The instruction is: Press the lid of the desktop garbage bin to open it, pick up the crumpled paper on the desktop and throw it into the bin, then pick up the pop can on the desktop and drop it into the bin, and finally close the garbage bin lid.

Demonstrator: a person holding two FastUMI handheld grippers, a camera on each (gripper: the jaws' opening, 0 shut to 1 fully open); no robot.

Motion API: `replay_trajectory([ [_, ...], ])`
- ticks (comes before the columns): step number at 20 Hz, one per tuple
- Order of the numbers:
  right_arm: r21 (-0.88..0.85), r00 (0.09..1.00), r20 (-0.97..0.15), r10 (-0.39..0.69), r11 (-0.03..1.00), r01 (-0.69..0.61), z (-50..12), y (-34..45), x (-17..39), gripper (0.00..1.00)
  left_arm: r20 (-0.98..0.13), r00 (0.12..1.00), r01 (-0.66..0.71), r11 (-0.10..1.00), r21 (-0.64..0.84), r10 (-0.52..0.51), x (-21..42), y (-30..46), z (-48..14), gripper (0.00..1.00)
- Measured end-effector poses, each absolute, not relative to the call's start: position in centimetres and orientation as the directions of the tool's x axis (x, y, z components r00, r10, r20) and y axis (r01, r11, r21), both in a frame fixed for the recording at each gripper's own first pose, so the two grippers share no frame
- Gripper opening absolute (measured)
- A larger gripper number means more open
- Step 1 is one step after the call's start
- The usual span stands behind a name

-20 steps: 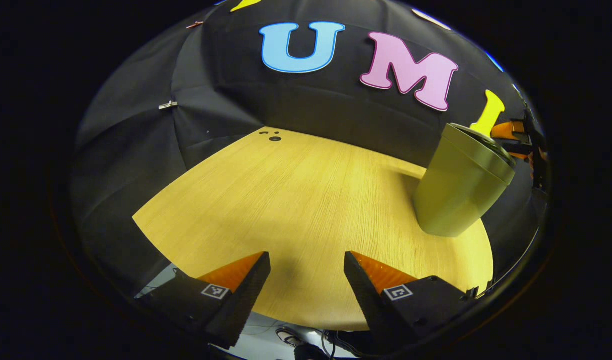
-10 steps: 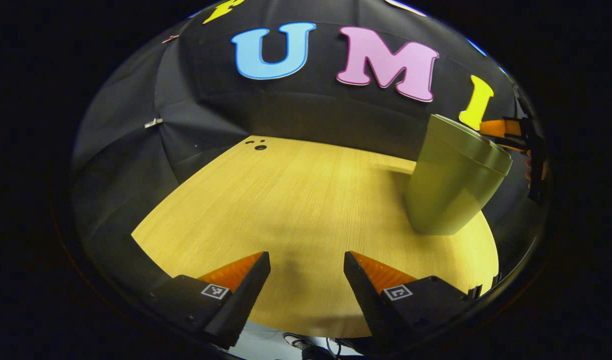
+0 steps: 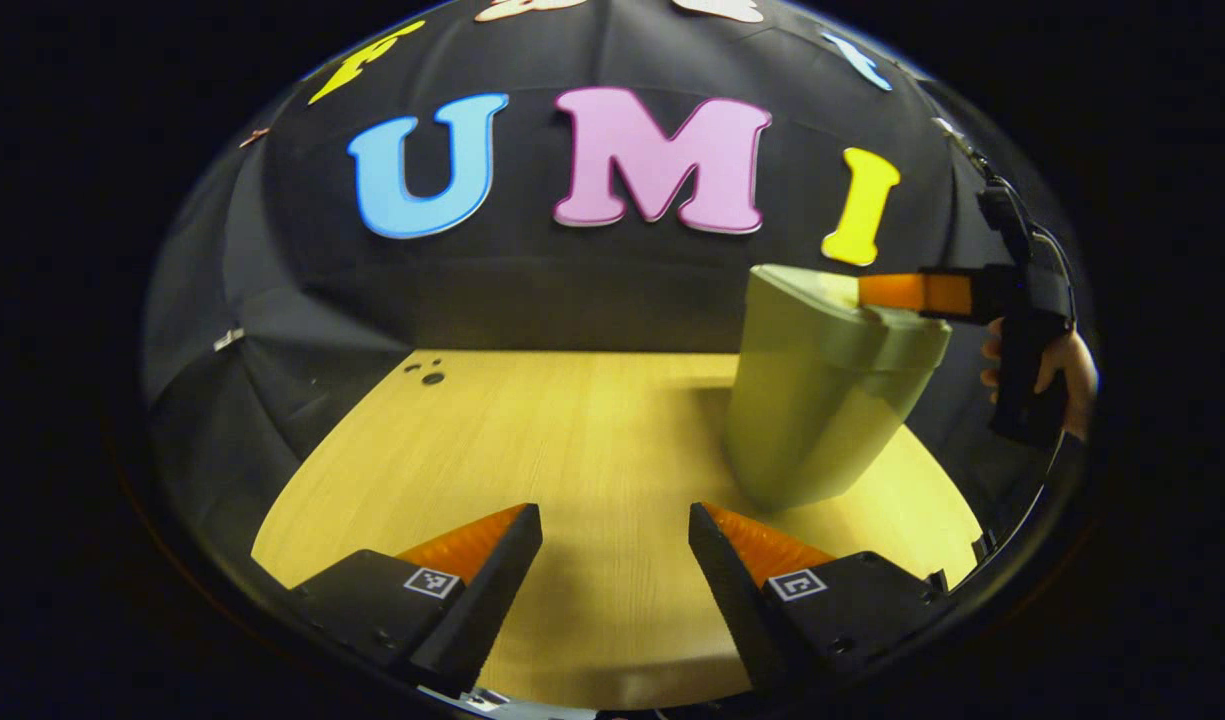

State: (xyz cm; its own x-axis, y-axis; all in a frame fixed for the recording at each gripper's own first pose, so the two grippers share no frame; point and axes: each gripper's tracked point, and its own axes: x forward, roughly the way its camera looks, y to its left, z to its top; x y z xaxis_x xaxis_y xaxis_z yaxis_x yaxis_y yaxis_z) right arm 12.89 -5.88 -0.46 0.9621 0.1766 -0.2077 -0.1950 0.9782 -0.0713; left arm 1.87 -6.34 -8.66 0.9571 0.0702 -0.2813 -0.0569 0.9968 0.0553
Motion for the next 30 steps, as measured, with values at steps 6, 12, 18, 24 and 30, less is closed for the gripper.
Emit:
replay_trajectory([
  [6, -0.031, 0.993, -0.097, 0.066, 0.997, -0.069, 3.2, -4.4, 8.9, 0.99, -0.137, 0.988, 0.084, 0.990, 0.109, -0.068, 1.7, -6.2, -2.6, 0.96],
  [12, -0.093, 0.994, 0.074, 0.080, 0.993, -0.073, 5.3, 1.0, 1.2, 0.99, -0.014, 0.998, 0.056, 0.989, 0.138, -0.055, -2.0, -2.7, 0.6, 0.96],
  [18, -0.094, 0.993, 0.010, 0.121, 0.988, -0.119, -0.3, 5.3, -4.2, 0.99, 0.006, 0.999, 0.037, 0.996, 0.083, -0.038, -4.5, -0.7, -0.8, 0.96],
  [24, -0.065, 0.987, -0.088, 0.135, 0.988, -0.141, -4.8, 7.4, -7.3, 0.98, -0.035, 0.999, 0.036, 0.998, 0.046, -0.034, -5.2, 0.6, -3.2, 0.96],
  [30, -0.048, 0.983, -0.124, 0.132, 0.989, -0.139, -6.1, 7.9, -8.0, 0.98, -0.041, 0.998, 0.038, 0.998, 0.041, -0.036, -5.5, 1.2, -4.1, 0.96],
])
